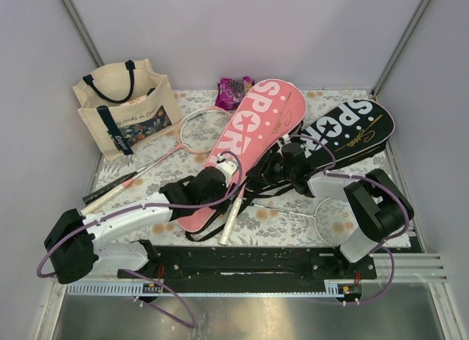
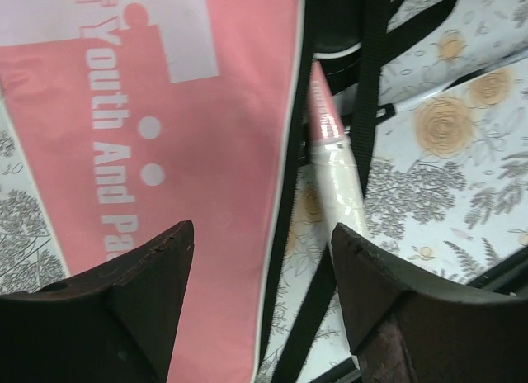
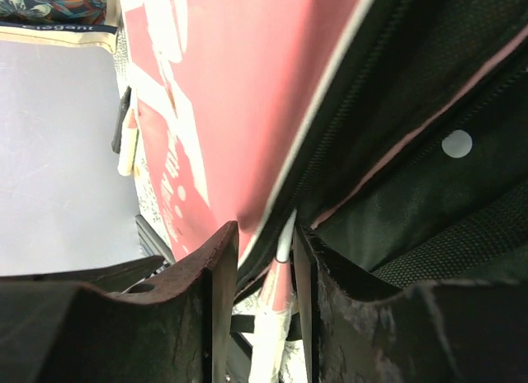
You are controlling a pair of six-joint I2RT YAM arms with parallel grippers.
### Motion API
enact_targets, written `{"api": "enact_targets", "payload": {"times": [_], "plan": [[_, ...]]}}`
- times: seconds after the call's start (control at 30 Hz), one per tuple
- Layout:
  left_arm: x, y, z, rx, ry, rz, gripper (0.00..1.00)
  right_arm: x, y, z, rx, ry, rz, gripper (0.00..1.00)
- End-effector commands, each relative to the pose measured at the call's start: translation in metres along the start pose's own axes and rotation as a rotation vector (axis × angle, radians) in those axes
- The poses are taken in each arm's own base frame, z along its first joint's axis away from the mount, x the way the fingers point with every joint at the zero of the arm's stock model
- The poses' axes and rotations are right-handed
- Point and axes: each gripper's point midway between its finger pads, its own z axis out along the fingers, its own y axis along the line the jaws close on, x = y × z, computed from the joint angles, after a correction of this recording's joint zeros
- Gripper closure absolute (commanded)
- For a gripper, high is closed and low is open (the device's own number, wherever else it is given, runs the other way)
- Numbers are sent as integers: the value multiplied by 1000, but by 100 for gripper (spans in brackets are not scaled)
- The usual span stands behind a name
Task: Pack up the badminton gear
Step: Place the racket in the racket bag.
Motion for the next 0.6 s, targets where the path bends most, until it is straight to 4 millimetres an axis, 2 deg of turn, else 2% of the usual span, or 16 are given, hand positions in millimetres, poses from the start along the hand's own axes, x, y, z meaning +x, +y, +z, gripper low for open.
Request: {"api": "enact_targets", "payload": {"times": [0.0,0.1,0.33,0.57], "plan": [[-9,17,8,-131,-43,17,30,-4,24,-9,-89,-40,-18,59],[-9,15,15,-134,-40,46,30,0,21,-9,-93,-35,-14,60],[-1,-10,25,-50,-55,89,28,1,21,-8,-101,-34,-11,60],[10,-6,35,-95,-18,105,29,0,23,-7,-105,-35,-12,61]]}}
